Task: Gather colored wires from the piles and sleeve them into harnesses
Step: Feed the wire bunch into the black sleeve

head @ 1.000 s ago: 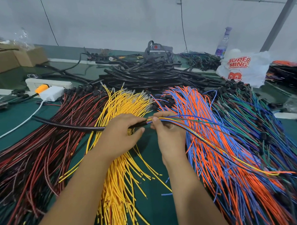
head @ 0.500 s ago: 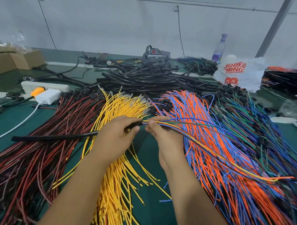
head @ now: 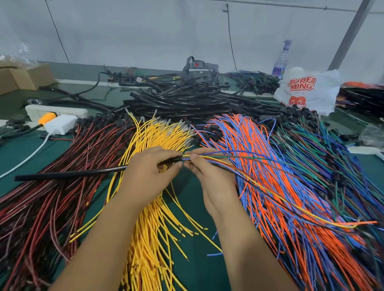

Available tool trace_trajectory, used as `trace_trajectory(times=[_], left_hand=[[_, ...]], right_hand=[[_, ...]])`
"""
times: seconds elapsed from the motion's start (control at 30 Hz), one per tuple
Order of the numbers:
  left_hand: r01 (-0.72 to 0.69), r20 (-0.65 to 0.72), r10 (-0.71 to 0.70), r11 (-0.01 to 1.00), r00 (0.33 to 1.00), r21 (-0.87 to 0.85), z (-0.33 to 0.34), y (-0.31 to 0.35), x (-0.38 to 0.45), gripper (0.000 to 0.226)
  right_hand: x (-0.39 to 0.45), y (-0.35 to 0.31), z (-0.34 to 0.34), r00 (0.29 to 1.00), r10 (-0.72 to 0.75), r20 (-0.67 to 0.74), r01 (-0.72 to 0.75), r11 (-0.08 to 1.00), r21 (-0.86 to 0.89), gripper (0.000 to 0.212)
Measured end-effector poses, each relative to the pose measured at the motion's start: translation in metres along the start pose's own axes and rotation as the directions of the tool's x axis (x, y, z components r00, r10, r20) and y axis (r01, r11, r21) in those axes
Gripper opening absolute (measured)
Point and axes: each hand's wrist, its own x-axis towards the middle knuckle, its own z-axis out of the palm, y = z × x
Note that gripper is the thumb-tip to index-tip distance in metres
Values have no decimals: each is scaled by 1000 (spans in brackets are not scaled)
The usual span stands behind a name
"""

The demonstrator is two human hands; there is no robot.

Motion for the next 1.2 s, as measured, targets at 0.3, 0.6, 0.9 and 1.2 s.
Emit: trace_trajectory(times=[0.3,0.6,0.9,1.2], left_hand=[[-4,-37,9,994,999,112,-4,6,-1,22],[-105,31,101,979,994,176,-2,10,2,23],[-172,70,163,973,984,153,4,20,0,17],[-84,42,83,996,996,37,11,24,1,16]], right_hand=[[-3,-4,-1,1000,9,-7,-10,981,-195,17],[-5,-7,5,998,-61,-10,54,940,-337,15],[1,-6,7,998,15,-67,-30,975,-220,42],[-2,-9,10,991,-17,-131,34,990,134,16]])
